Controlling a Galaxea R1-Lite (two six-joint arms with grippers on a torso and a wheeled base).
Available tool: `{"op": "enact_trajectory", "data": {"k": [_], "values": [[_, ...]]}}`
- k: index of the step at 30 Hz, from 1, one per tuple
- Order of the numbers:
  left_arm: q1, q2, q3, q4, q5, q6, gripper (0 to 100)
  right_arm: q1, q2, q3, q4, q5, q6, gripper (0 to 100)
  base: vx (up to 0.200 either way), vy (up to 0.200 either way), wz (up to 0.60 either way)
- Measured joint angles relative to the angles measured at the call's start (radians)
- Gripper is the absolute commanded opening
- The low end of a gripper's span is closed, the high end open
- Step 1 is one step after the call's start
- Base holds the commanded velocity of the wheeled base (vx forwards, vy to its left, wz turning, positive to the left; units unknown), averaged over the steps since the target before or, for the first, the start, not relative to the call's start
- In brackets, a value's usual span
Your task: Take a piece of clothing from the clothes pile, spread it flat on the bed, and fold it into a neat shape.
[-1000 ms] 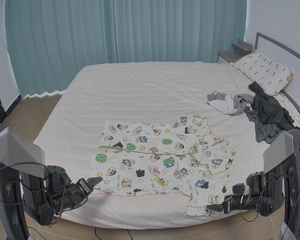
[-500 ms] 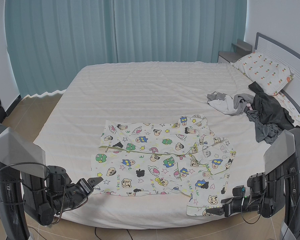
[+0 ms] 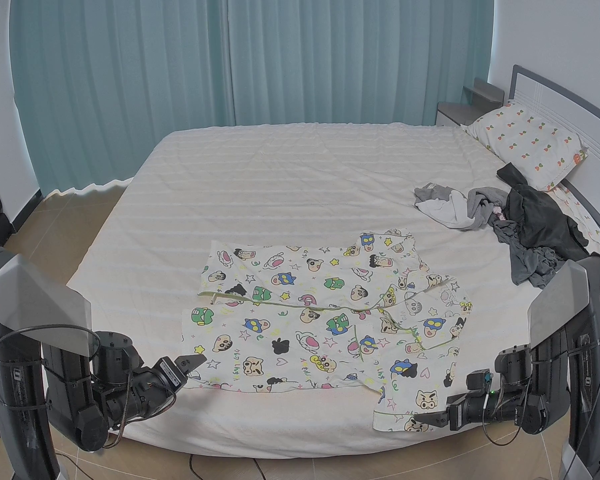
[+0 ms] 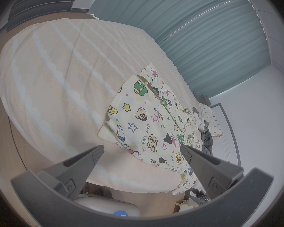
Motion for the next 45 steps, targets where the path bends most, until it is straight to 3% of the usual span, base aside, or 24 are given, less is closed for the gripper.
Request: {"op": "enact_trajectory", "data": {"k": [10, 11, 22, 32, 37, 45], "values": [[-0.001, 0.003, 0.000, 0.000, 0.000, 0.001, 100, 0.007, 0.021, -0.061, 0.000, -0.002, -0.003, 100, 0.000, 0.000, 0.00], [-0.001, 0.004, 0.000, 0.000, 0.000, 0.001, 100, 0.009, 0.021, -0.064, 0.001, -0.002, -0.004, 0, 0.000, 0.000, 0.00], [-0.002, 0.005, 0.000, 0.000, 0.002, 0.001, 100, 0.021, 0.013, -0.091, 0.044, -0.002, -0.003, 0, 0.000, 0.000, 0.00], [-0.002, 0.006, 0.004, 0.000, 0.011, 0.034, 100, -0.023, 0.018, -0.071, 0.001, 0.014, 0.042, 0, 0.000, 0.000, 0.00], [-0.002, 0.010, 0.005, 0.000, 0.014, 0.057, 100, -0.048, 0.010, -0.041, 0.000, 0.059, 0.088, 0, 0.000, 0.000, 0.00], [-0.002, 0.017, 0.007, 0.000, 0.018, 0.060, 100, -0.126, -0.020, -0.006, -0.001, 0.184, 0.098, 0, 0.000, 0.000, 0.00]]}}
